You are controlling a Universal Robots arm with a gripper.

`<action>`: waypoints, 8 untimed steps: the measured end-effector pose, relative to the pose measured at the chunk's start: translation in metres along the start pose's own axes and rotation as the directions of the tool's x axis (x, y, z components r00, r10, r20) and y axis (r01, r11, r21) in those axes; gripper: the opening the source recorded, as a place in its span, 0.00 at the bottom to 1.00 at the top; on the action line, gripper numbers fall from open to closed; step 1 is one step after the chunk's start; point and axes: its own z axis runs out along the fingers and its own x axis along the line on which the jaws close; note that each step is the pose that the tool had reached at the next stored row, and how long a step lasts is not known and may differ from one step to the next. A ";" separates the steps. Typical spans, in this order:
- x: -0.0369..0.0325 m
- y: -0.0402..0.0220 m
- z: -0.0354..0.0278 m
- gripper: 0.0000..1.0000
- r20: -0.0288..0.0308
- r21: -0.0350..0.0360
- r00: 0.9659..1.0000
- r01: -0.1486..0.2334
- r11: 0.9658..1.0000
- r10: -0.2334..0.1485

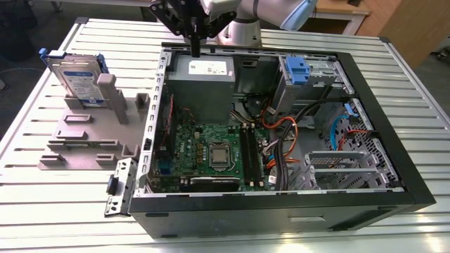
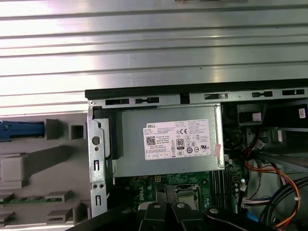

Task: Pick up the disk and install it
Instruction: 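Reach for the disk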

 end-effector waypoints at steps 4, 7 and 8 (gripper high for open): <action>0.0007 -0.0001 0.0000 0.11 0.000 0.000 1.000 0.000 1.000 0.000; 0.0013 -0.0001 0.0000 0.11 0.000 0.000 1.000 0.000 1.000 0.000; 0.0015 -0.0001 0.0001 0.11 0.000 0.000 1.000 0.000 1.000 0.000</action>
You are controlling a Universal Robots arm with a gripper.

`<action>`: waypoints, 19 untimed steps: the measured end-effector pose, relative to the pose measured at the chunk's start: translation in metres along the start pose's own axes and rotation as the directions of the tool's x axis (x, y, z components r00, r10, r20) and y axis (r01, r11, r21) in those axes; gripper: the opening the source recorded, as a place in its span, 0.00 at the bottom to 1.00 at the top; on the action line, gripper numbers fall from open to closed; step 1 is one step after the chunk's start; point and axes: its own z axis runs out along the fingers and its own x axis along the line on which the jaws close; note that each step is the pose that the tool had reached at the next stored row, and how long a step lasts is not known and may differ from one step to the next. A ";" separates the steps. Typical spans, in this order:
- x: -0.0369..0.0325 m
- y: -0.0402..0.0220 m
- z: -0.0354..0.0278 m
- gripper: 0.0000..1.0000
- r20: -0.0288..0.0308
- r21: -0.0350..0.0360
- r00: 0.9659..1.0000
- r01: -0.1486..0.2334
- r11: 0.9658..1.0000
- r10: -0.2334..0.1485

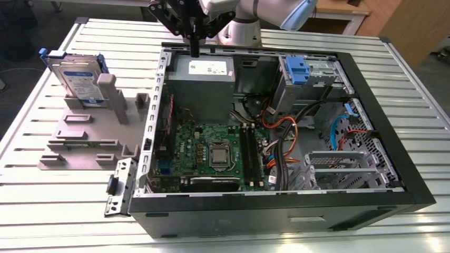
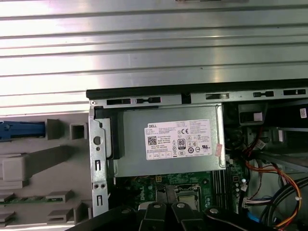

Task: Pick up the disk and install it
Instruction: 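Reach for the disk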

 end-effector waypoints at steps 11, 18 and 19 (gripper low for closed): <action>0.0033 -0.0003 0.0001 0.11 0.000 0.000 1.000 0.000 1.000 0.000; 0.0064 -0.0005 0.0000 0.11 0.000 0.000 1.000 0.000 1.000 0.000; 0.0068 -0.0005 0.0000 0.11 0.000 0.000 1.000 0.000 1.000 0.000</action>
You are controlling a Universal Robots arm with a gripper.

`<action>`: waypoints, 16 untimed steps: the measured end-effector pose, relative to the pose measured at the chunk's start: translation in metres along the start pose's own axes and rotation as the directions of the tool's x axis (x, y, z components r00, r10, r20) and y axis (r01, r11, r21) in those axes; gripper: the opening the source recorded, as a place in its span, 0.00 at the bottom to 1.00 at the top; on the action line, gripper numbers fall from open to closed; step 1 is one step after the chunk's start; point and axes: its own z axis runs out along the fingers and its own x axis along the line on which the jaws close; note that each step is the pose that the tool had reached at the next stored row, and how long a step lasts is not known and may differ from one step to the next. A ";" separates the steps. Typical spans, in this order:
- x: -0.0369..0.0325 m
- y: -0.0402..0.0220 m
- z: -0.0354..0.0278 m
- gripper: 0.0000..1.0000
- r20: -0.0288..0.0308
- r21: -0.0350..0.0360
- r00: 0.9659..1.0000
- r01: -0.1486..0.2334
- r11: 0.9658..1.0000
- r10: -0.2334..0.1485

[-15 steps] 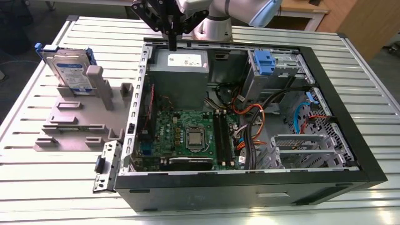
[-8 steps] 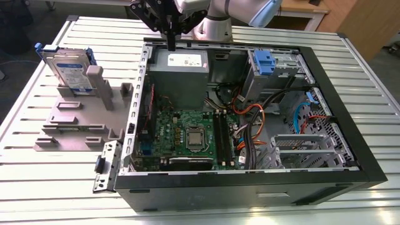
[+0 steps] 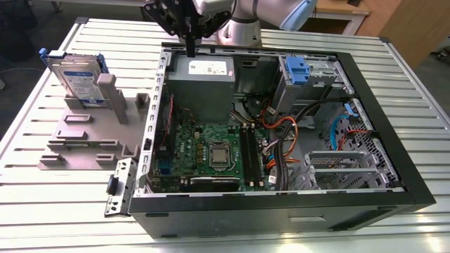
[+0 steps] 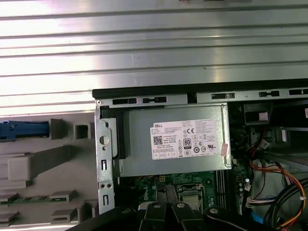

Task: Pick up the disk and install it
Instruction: 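Reach for the disk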

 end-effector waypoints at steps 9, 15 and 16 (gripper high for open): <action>0.0029 -0.0002 0.0000 0.11 0.000 0.000 1.000 0.000 1.000 0.000; 0.0043 -0.0003 0.0000 0.11 0.000 0.000 1.000 0.000 1.000 0.000; 0.0045 -0.0003 0.0000 0.11 0.000 0.000 1.000 0.000 1.000 0.000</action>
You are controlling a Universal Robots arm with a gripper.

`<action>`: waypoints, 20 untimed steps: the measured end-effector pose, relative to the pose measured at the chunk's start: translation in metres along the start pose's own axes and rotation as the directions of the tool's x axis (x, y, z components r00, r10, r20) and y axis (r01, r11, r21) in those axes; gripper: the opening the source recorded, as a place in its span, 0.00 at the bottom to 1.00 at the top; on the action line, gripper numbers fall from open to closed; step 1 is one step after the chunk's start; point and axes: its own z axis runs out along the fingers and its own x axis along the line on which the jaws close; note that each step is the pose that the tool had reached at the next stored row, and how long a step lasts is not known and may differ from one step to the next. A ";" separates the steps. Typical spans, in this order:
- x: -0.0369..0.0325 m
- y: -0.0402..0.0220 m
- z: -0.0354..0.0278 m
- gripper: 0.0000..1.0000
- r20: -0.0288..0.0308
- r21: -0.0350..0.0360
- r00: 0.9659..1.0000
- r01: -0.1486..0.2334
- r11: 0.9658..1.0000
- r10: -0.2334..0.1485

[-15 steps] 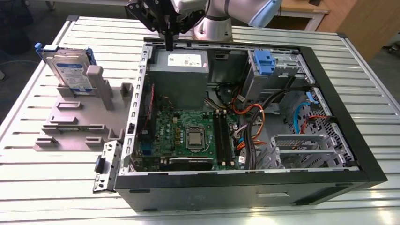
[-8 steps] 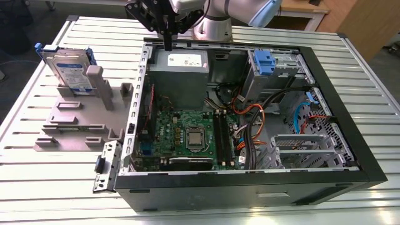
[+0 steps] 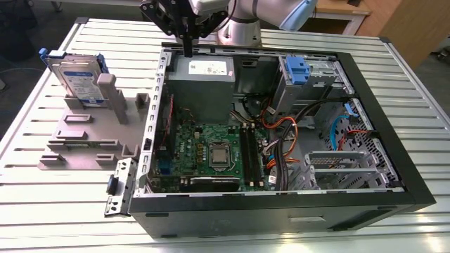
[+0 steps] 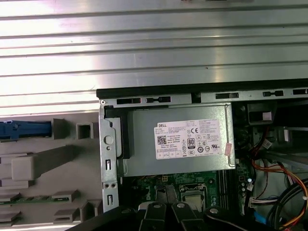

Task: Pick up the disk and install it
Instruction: 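Reach for the disk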

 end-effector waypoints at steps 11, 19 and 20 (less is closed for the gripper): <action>0.0024 -0.0002 0.0000 0.11 0.000 0.000 1.000 0.000 1.000 0.000; 0.0048 -0.0004 0.0000 0.11 0.000 0.000 1.000 0.000 1.000 0.000; 0.0051 -0.0004 0.0000 0.11 0.000 0.000 1.000 0.000 1.000 0.000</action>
